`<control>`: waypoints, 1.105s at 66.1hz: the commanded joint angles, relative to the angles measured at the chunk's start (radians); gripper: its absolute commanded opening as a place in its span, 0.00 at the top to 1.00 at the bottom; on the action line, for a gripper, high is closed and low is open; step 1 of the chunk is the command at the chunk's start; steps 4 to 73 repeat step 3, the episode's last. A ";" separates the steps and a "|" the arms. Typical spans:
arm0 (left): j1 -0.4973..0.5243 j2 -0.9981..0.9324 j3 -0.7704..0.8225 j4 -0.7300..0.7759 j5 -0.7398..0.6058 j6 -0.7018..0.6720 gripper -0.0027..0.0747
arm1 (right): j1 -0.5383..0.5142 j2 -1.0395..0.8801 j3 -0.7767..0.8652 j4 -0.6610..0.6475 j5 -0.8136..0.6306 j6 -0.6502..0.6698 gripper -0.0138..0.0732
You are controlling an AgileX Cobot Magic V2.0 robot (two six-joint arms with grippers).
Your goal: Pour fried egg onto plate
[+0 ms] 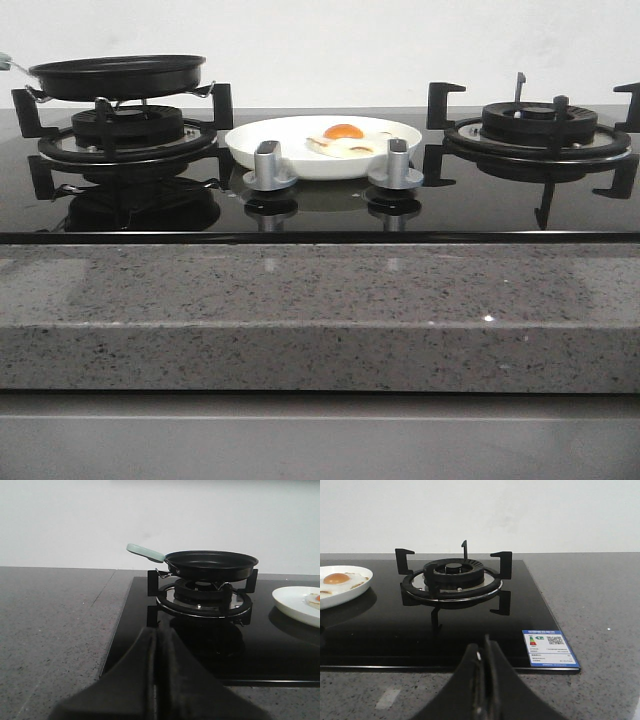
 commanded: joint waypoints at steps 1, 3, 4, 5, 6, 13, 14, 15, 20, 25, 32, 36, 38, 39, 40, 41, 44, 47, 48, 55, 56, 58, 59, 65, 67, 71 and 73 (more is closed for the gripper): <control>-0.001 -0.014 0.007 0.000 -0.079 -0.006 0.99 | -0.007 -0.019 -0.008 -0.011 -0.092 0.001 0.92; -0.001 -0.014 0.007 0.000 -0.079 -0.006 0.99 | -0.007 -0.019 -0.008 -0.011 -0.092 0.001 0.92; -0.001 -0.014 0.007 0.000 -0.079 -0.006 0.99 | -0.007 -0.019 -0.008 -0.011 -0.092 0.001 0.92; -0.001 -0.014 0.007 0.000 -0.079 -0.006 0.99 | -0.007 -0.019 -0.008 -0.011 -0.092 0.001 0.92; -0.001 -0.014 0.007 0.000 -0.079 -0.006 0.99 | -0.007 -0.019 -0.008 -0.011 -0.092 0.001 0.92; -0.001 -0.014 0.007 0.000 -0.079 -0.006 0.99 | -0.007 -0.019 -0.008 -0.011 -0.092 0.001 0.92; -0.001 -0.014 0.007 0.000 -0.079 -0.006 0.99 | -0.007 -0.019 -0.008 -0.011 -0.092 0.001 0.92; -0.001 -0.014 0.007 0.000 -0.079 -0.006 0.99 | -0.007 -0.019 -0.008 -0.011 -0.092 0.001 0.92; -0.001 -0.014 0.007 0.000 -0.079 -0.006 0.99 | -0.007 -0.019 -0.008 -0.011 -0.092 0.001 0.92; -0.001 -0.014 0.007 0.000 -0.079 -0.006 0.99 | -0.007 -0.019 -0.008 -0.011 -0.092 0.001 0.92; -0.001 -0.014 0.007 0.000 -0.079 -0.006 0.99 | -0.007 -0.019 -0.008 -0.011 -0.092 0.001 0.92; -0.001 -0.014 0.007 0.000 -0.079 -0.006 0.99 | -0.007 -0.019 -0.008 -0.011 -0.092 0.001 0.92; -0.001 -0.014 0.007 0.000 -0.079 -0.006 0.99 | -0.007 -0.019 -0.008 -0.011 -0.092 0.001 0.92; -0.001 -0.014 0.007 0.000 -0.079 -0.006 0.99 | -0.007 -0.019 -0.008 -0.011 -0.092 0.001 0.92; -0.001 -0.014 0.007 0.000 -0.079 -0.006 0.99 | -0.007 -0.019 -0.008 -0.011 -0.092 0.001 0.92; -0.001 -0.014 0.007 0.000 -0.079 -0.006 0.99 | -0.007 -0.019 -0.008 -0.011 -0.092 0.001 0.92; -0.001 -0.014 0.007 0.000 -0.079 -0.006 0.99 | -0.007 -0.019 -0.008 -0.011 -0.092 0.001 0.92; -0.001 -0.014 0.007 0.000 -0.079 -0.006 0.99 | -0.007 -0.019 -0.008 -0.011 -0.092 0.001 0.92; -0.001 -0.014 0.007 0.000 -0.079 -0.006 0.99 | -0.007 -0.019 -0.008 -0.011 -0.092 0.001 0.92; -0.001 -0.014 0.007 0.000 -0.079 -0.006 0.99 | -0.007 -0.019 -0.008 -0.011 -0.092 0.001 0.92; -0.001 -0.014 0.007 0.000 -0.079 -0.006 0.99 | -0.007 -0.019 -0.008 -0.011 -0.092 0.001 0.92; -0.001 -0.014 0.007 0.000 -0.079 -0.006 0.99 | -0.007 -0.019 -0.008 -0.011 -0.092 0.001 0.92; -0.001 -0.014 0.007 0.000 -0.079 -0.006 0.99 | -0.007 -0.019 -0.008 -0.011 -0.092 0.001 0.92; -0.001 -0.014 0.007 0.000 -0.079 -0.006 0.99 | -0.007 -0.019 -0.008 -0.011 -0.092 0.001 0.92; -0.001 -0.014 0.007 0.000 -0.079 -0.006 0.99 | -0.007 -0.019 -0.008 -0.011 -0.092 0.001 0.92; -0.001 -0.014 0.007 0.000 -0.079 -0.006 0.99 | -0.007 -0.019 -0.008 -0.011 -0.092 0.001 0.92; -0.001 -0.014 0.007 0.000 -0.079 -0.006 0.99 | -0.007 -0.019 -0.008 -0.011 -0.092 0.001 0.92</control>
